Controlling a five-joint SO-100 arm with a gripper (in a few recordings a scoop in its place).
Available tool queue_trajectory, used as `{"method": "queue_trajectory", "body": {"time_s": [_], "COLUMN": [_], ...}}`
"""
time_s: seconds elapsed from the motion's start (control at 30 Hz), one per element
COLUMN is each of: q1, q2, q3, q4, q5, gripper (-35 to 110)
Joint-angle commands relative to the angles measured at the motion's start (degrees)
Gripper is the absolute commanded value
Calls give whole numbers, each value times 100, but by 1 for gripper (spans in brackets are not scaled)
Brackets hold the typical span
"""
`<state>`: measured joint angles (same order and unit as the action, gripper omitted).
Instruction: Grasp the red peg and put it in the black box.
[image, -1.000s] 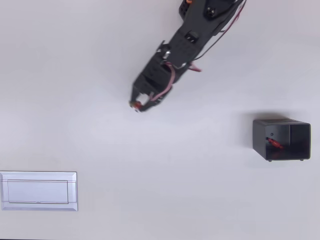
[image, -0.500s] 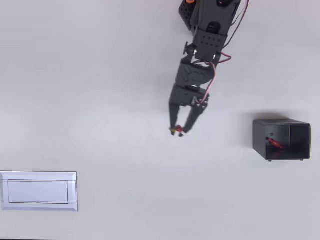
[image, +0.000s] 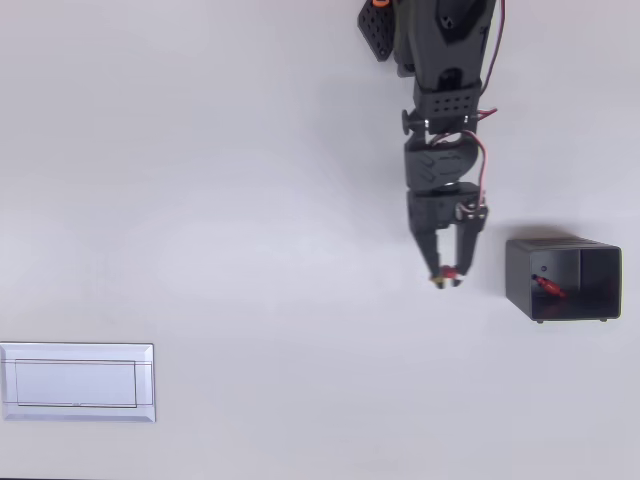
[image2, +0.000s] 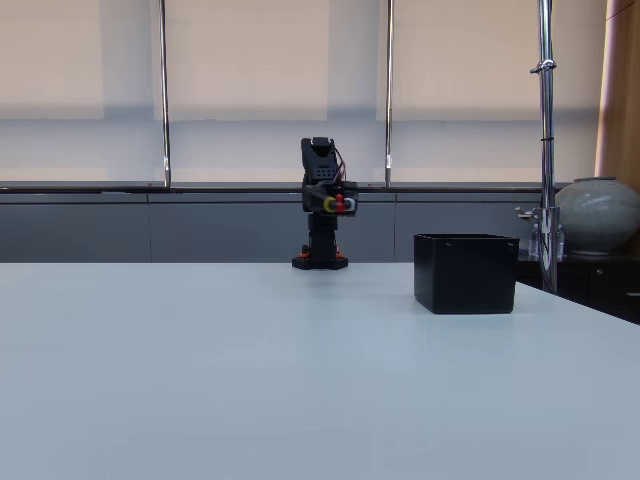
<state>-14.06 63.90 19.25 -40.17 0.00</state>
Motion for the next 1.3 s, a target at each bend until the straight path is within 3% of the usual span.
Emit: {"method": "queue_trajectory", "body": {"time_s": [0.0,0.53,1.0,1.27], "q1": [-492,-1854,-2065,-1890], "q2": [396,2074,2813,2786], "q3": [738,2004,2355,2399], "q4": [-229,-1151,-1415,-1406], "q5": [-114,141,237,176], "gripper": [0,0,3,15]}}
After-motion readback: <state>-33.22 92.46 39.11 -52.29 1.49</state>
